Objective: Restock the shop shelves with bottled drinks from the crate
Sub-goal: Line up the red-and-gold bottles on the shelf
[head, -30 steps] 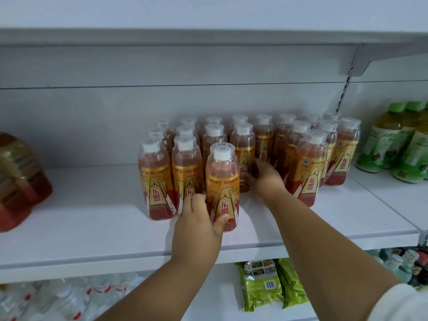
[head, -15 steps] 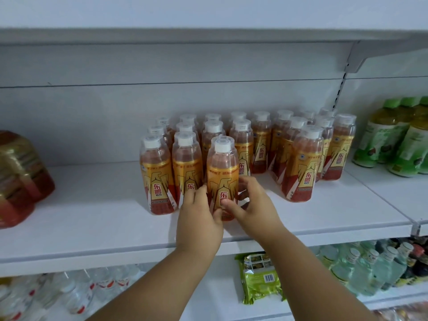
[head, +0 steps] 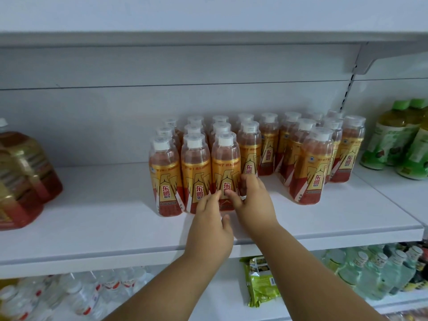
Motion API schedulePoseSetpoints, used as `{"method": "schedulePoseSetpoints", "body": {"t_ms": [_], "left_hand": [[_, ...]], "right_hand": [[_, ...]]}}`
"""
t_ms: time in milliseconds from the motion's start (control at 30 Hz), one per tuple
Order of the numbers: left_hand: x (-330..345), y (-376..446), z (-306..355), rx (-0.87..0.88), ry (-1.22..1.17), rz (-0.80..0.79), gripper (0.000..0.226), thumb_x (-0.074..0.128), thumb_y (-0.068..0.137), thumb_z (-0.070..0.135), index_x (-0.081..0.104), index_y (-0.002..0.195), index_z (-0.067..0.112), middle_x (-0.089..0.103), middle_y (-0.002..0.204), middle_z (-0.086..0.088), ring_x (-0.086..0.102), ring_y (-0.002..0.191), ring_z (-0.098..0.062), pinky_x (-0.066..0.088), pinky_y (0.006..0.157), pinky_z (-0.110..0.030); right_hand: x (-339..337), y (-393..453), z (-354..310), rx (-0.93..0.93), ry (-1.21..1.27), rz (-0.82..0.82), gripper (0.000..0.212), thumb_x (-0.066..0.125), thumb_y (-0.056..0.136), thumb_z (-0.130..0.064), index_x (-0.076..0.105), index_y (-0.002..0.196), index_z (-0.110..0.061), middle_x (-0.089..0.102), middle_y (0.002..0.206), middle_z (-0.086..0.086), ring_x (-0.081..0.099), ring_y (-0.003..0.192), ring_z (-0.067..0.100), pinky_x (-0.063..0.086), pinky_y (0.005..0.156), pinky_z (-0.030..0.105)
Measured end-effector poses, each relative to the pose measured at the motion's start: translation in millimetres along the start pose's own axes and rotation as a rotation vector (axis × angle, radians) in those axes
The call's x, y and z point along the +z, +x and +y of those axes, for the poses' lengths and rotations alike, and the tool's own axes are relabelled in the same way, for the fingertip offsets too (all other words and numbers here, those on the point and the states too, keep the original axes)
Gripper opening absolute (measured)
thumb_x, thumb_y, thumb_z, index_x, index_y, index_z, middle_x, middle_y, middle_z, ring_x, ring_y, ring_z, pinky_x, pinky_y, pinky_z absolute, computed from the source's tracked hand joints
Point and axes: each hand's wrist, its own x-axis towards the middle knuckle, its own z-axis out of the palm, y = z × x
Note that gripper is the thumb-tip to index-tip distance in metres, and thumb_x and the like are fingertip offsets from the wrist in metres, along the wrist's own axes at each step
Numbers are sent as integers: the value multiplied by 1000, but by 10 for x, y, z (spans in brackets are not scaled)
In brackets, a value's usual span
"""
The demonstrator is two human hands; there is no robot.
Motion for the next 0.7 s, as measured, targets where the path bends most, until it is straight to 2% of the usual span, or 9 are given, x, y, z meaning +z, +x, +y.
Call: {"method": "schedulePoseSetpoints", "body": {"t_ms": [100,267,433,567,700], "left_hand": [[-5,10,-28,-9,3,-21,58,55,101,19,33,155,26,33,156,8,50,133,-15,46,110,-35],[20,-20,-72,-3,12,-48,61,57,99,21,33,154,30,31,156,11,51,132,-16,48,108,-36],[10,16,-45,15,2,-44,58,57,99,21,36,153,28,32,154,10,50,133,-17,47,109,-38],[-43,26,-19,32,-22,-42,55,56,100,19,39,152,25,36,152,7,49,133,-17,46,110,-38],[-99,-12,-7,68,-89,-12,49,54,101,13,45,147,26,43,146,9,53,126,-12,49,107,-35]], "right_hand": [[25,-4,-12,13,8,19,48,70,91,-40,53,127,-14,57,121,5,57,102,20,49,81,33],[18,1,-6,3,8,23,47,70,90,-41,54,125,-15,58,116,2,53,96,13,42,76,25],[5,0,-24,9,-3,17,49,70,91,-41,53,128,-14,58,118,4,56,99,16,45,78,27],[-27,-42,-76,17,-12,26,50,70,91,-38,53,131,-13,58,119,4,53,100,14,41,79,24],[-110,-178,-158,39,27,64,38,67,93,-33,56,126,-18,59,117,-1,60,98,12,52,81,28]]}}
